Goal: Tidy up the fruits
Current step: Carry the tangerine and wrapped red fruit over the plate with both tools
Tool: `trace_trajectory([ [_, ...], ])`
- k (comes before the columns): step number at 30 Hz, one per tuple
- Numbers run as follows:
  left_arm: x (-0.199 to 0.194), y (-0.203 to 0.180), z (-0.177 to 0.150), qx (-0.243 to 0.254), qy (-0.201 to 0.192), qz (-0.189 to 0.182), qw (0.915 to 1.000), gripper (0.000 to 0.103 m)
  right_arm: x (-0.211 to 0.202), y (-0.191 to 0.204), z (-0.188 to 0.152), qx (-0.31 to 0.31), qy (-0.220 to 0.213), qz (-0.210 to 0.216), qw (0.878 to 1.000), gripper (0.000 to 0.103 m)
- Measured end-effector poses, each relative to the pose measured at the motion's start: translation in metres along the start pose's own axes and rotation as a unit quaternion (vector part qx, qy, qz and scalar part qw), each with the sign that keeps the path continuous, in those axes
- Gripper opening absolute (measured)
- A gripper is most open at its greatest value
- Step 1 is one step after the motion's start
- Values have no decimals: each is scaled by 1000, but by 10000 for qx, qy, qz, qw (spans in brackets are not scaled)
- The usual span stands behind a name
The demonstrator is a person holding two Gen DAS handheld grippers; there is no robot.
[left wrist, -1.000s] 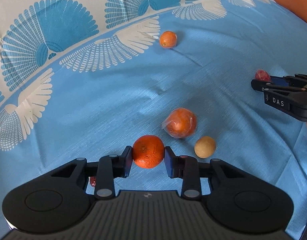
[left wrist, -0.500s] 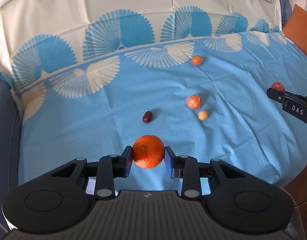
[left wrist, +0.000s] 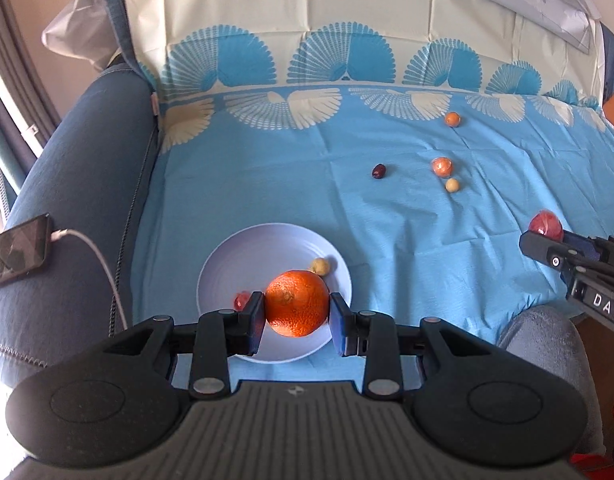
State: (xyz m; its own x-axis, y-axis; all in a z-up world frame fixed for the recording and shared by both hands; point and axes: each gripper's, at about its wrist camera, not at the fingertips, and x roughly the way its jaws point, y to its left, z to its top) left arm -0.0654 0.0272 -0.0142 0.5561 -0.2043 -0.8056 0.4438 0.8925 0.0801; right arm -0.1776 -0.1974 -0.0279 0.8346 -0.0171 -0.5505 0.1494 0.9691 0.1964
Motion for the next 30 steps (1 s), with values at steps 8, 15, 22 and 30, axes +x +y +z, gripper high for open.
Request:
trace_trajectory([
  [8, -45, 30, -46, -450, -238, 26, 9987, 37, -31, 63, -16, -500, 216, 542, 9970, 31],
  [15, -62, 45, -60, -615, -405, 32, 9973, 37, -49, 87, -19, -804, 119, 544, 9952, 31],
  [22, -71, 54, -67, -750, -557, 21, 9956, 37, -56, 95, -19, -941, 82, 474, 9944, 31],
  [30, -73, 58, -70, -823, -577, 34, 9949, 37, -57, 98, -19, -1029, 77, 466, 9936, 31],
])
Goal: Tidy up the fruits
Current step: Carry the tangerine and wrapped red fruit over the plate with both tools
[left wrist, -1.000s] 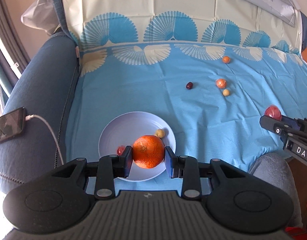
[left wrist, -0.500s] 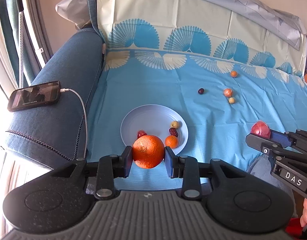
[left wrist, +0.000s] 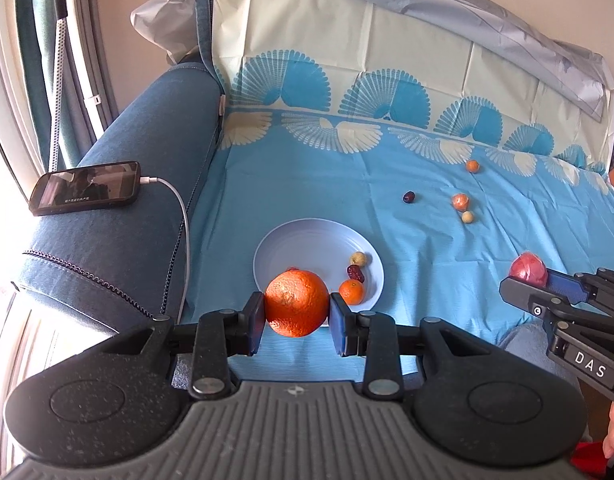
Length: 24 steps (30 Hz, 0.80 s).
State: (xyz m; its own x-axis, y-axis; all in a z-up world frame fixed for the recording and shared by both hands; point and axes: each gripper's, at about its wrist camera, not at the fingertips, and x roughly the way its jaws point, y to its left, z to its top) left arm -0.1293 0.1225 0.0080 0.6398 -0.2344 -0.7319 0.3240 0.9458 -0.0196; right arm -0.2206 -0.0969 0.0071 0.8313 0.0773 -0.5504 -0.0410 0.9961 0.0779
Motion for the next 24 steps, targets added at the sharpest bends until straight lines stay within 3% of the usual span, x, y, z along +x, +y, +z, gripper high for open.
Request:
trace_trajectory([
  [24, 19, 2, 3, 20, 235, 34, 9997, 37, 10, -1, -2, 147, 129, -41, 9998, 31],
])
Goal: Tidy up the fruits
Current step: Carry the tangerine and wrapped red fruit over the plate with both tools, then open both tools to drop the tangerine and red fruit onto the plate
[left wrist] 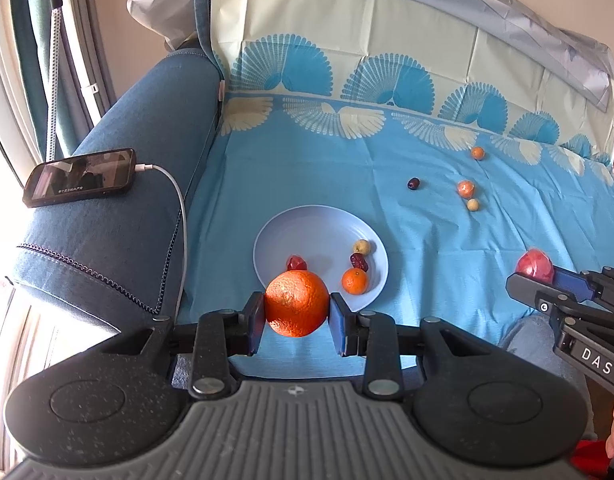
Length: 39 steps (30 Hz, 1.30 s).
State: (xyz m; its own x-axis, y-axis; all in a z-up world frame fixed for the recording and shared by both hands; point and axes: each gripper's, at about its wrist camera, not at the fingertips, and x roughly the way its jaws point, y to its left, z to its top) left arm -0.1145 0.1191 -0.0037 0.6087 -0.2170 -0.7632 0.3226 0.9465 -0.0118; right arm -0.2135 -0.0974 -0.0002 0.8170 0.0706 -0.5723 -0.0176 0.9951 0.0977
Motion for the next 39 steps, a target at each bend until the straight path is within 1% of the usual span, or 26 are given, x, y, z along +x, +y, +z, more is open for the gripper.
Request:
trace_trajectory([
  [6, 11, 2, 1, -4, 85, 58, 9999, 37, 9, 1, 0, 8, 123, -4, 9999, 31],
  [15, 47, 7, 18, -25, 236, 103, 9997, 37, 47, 6, 3, -71, 384, 66, 9992, 31],
  [21, 84, 9, 33, -44, 467, 79, 9989, 37, 84, 12, 8, -89, 624, 169, 9979, 31],
  [30, 142, 11, 51, 7, 797, 116, 9968, 37, 146, 11, 15, -164, 849, 215, 9960, 31],
  [39, 205, 10, 59, 98, 1128, 108, 9935, 37, 205, 7, 9, -216, 1136, 224, 9930, 31],
])
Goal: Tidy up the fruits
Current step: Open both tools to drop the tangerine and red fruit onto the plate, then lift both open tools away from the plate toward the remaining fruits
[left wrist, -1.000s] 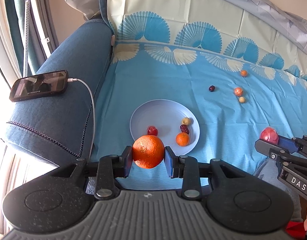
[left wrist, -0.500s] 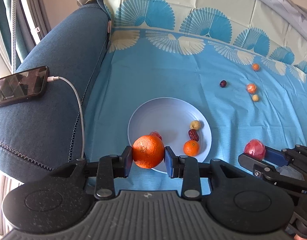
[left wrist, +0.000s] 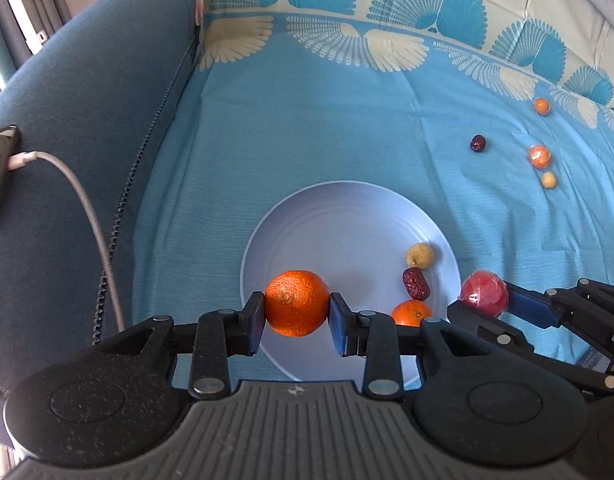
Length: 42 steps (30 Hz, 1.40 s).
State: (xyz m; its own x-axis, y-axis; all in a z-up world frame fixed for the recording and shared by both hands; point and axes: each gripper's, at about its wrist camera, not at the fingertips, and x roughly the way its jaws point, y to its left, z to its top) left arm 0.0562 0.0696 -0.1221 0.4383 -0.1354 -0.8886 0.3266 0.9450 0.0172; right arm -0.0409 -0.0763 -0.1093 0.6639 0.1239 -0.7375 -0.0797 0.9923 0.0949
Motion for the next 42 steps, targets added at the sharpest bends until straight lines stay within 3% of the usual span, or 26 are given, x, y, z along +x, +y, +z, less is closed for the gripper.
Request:
trace_trajectory([
  [11, 40, -3, 9, 255, -4, 157, 9996, 39, 47, -3, -2, -53, 370, 15, 9993, 31],
  [12, 39, -4, 8, 290, -80, 156, 9994, 49, 49, -3, -2, -52, 384, 42, 9992, 31],
  [13, 37, -4, 9, 329, -200, 150, 9991, 72, 51, -3, -1, -41, 384, 85, 9992, 32],
  [15, 27, -4, 8, 362, -501, 150, 9980, 103, 53, -5, 1, -25, 364, 159, 9992, 35],
  [17, 16, -4, 6, 350, -763, 164, 9963, 103, 50, -5, 3, -47, 352, 160, 9992, 62],
  [20, 2, -6, 0, 428, -696, 247, 9964, 103, 34, -5, 4, -94, 319, 84, 9994, 83],
  [22, -9, -4, -10, 361, -627, 275, 9970, 103, 18, -5, 0, -69, 356, 91, 9993, 91],
  [31, -78, 7, -72, -119, -527, 307, 9981, 103, -56, 9, -33, 84, 604, 268, 9978, 100],
  [42, -148, -4, -110, -121, -1156, 231, 9929, 103, -134, 27, -45, -271, -254, -4, 9993, 102],
])
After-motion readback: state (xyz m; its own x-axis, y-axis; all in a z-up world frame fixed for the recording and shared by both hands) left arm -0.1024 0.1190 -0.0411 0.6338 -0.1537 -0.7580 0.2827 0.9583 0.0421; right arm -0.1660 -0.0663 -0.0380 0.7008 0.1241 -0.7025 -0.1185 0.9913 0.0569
